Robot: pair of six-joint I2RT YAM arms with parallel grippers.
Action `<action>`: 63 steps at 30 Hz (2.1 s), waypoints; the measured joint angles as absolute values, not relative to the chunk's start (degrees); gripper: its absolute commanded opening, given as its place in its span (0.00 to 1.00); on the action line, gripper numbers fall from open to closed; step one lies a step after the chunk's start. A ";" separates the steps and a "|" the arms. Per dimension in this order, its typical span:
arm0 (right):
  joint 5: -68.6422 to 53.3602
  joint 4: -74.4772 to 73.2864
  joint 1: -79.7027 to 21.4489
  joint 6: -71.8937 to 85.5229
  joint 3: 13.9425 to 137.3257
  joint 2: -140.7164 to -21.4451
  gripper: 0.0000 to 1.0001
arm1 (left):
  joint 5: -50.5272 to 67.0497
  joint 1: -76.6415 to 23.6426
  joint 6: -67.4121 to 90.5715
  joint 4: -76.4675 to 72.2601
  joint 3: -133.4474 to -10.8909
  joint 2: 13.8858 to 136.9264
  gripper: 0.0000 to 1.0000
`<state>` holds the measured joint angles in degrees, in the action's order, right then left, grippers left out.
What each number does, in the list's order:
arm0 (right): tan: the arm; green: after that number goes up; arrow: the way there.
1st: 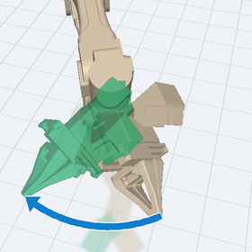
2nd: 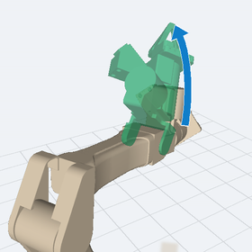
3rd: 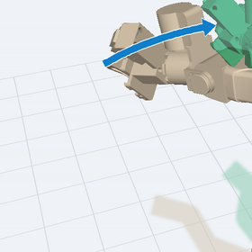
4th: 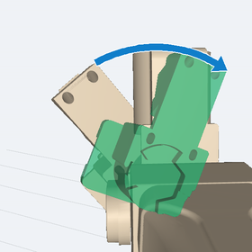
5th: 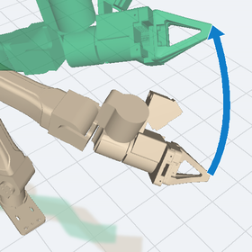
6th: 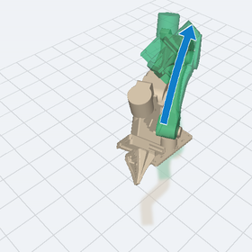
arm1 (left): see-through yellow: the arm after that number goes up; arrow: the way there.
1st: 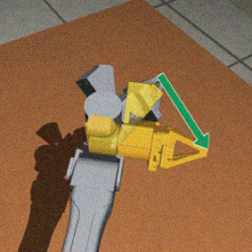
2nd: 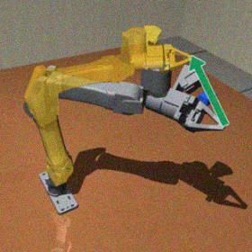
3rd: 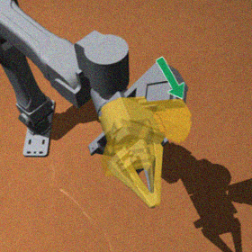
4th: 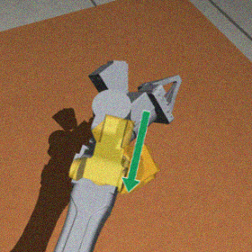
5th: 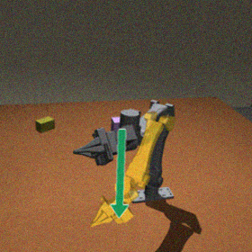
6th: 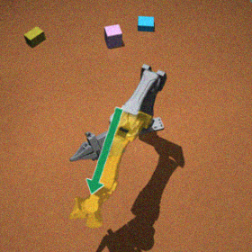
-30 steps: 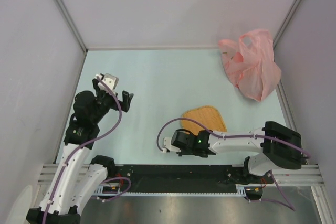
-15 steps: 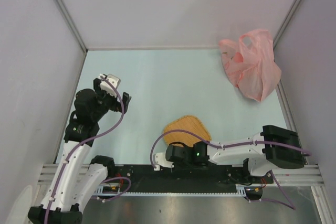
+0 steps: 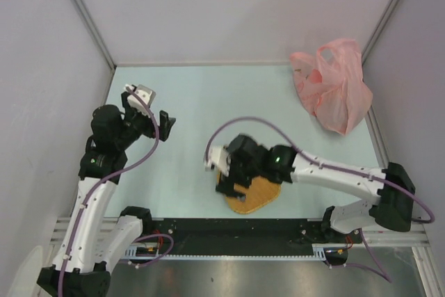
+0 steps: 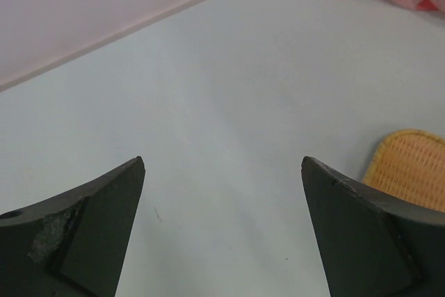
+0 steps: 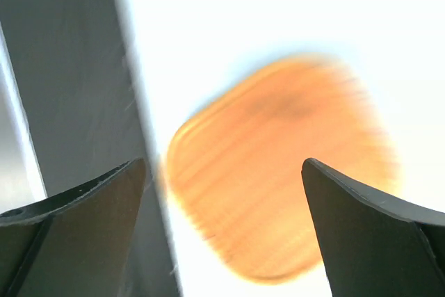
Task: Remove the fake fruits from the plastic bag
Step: Move the plate to the center of the board, then adjust the plastic bag at the center of the board.
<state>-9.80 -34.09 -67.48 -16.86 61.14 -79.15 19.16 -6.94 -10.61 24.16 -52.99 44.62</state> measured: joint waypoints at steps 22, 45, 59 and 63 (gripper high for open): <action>14.57 -13.13 -7.40 -1.78 90.08 -89.43 0.76 | 25.69 -14.35 4.49 13.78 -63.96 71.48 1.00; 14.26 -16.32 -8.01 6.83 105.47 -110.32 0.66 | 24.58 -14.41 5.41 12.12 -69.76 81.19 1.00; 16.53 -15.05 -8.95 0.91 100.18 -110.32 0.00 | 22.65 -14.46 4.97 11.64 -68.40 80.12 1.00; 11.22 -14.87 -9.91 0.95 100.44 -110.32 0.00 | 22.61 -14.46 4.97 11.64 -67.35 79.22 0.99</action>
